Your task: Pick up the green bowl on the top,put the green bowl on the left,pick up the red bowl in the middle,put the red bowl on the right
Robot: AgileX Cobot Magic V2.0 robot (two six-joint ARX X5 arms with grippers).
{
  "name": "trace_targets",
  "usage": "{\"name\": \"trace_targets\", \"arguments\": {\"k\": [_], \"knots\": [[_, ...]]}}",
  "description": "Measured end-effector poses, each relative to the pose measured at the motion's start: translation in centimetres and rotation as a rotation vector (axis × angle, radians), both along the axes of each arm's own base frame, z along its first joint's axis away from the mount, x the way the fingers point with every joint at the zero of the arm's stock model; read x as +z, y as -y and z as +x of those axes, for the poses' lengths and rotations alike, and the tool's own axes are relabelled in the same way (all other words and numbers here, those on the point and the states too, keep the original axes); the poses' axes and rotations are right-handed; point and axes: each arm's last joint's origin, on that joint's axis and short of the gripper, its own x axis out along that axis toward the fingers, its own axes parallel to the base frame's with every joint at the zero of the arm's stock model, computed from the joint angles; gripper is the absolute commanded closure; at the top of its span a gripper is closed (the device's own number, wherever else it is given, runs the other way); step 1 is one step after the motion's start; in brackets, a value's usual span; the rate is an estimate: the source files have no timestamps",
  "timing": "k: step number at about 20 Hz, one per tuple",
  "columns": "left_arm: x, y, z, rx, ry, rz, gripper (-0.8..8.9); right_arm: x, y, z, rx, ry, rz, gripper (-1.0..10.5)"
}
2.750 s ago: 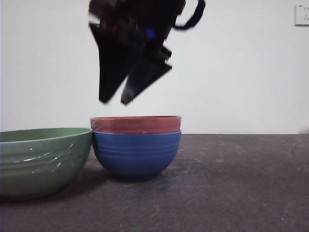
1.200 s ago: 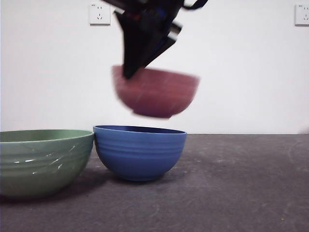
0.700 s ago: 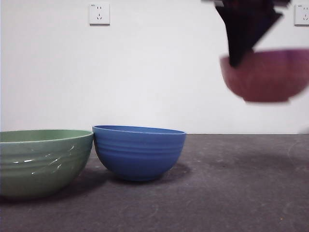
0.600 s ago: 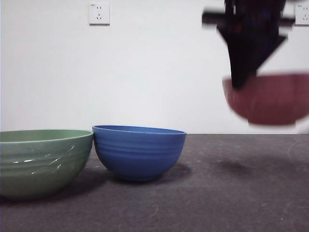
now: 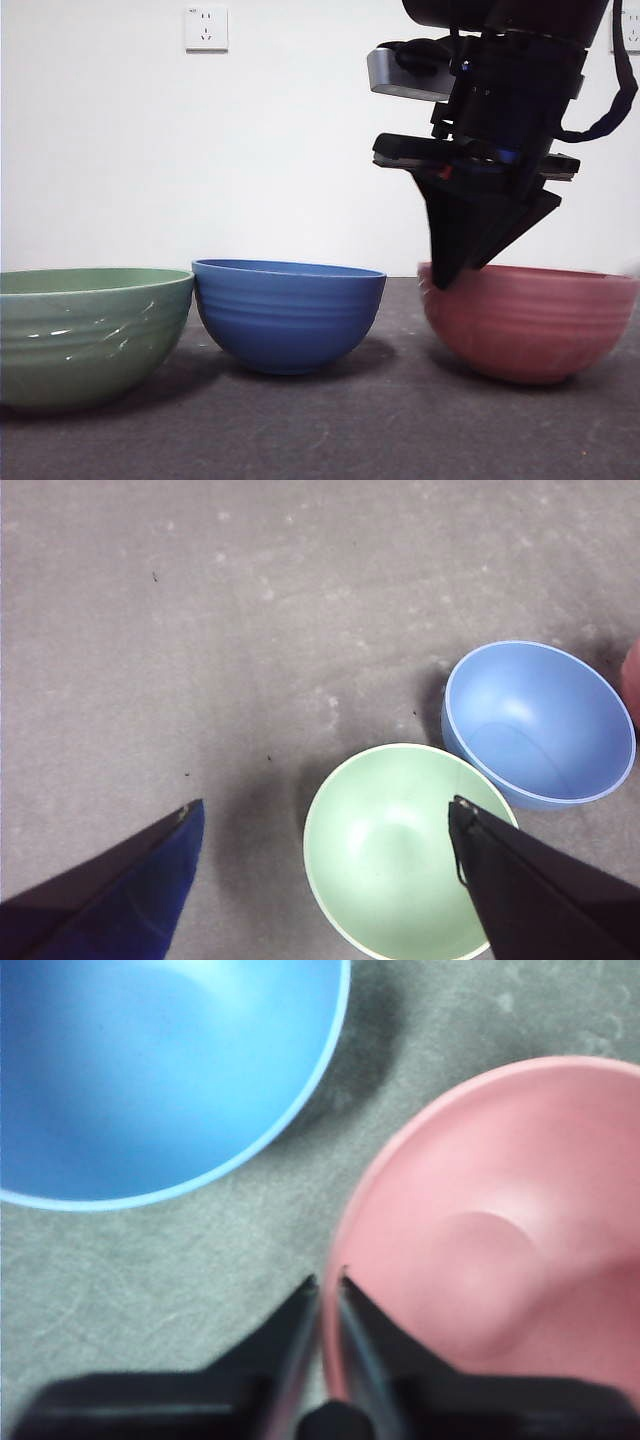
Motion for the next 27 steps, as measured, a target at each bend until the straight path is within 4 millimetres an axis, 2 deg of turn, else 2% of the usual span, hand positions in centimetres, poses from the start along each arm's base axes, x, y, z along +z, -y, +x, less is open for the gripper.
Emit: {"name": "trace_targets", "arguments": {"k": [1,4,6,8,9,10,11,14,16,19,22,27], "knots": [[0.0,0.1,0.1,-0.013,-0.004,-0.009,4.05,0.0,0.0,0.0,-0.001,-0.002,-0.003,5.4],[0.0,0.4,0.6,-0.048,-0.008,-0.037,4.05,0.9,0.4,-0.5,-0.005,0.028,0.011,5.4],[0.3,0.5,0.9,-0.053,0.027,-0.054,4.09,3.7,1.3,-1.3,-0.023,0.160,0.074,5.5],[0.6,0.6,1.1,-0.057,0.071,-0.071,4.33,7.4,2.7,-2.4,-0.055,0.357,0.166,6.7],[0.8,0.7,1.2,-0.060,0.087,-0.073,5.38,8.9,3.6,-3.0,-0.065,0.430,0.193,7.6],[0.8,0.7,1.2,-0.069,0.094,-0.064,7.29,10.3,4.8,-3.8,-0.069,0.497,0.211,8.9],[0.8,0.7,1.2,-0.076,0.096,-0.054,8.26,11.3,6.0,-4.4,-0.080,0.545,0.222,9.7],[0.6,0.7,0.9,-0.098,0.146,-0.049,8.21,13.3,9.4,-6.0,-0.172,0.658,0.251,9.6],[-0.6,0.4,0.1,-0.101,0.225,-0.073,8.21,12.9,11.4,-7.4,-0.244,0.709,0.268,9.6],[-3.8,-0.3,-1.5,-0.100,0.285,-0.095,8.21,9.6,12.9,-9.0,-0.326,0.766,0.337,9.6],[-6.9,-0.7,-2.5,-0.089,0.255,-0.104,8.16,6.5,13.6,-10.5,-0.393,0.820,0.475,9.6],[-7.5,-0.7,-2.6,-0.072,0.189,-0.110,8.16,6.7,13.8,-10.7,-0.496,0.828,0.552,9.4]]}}
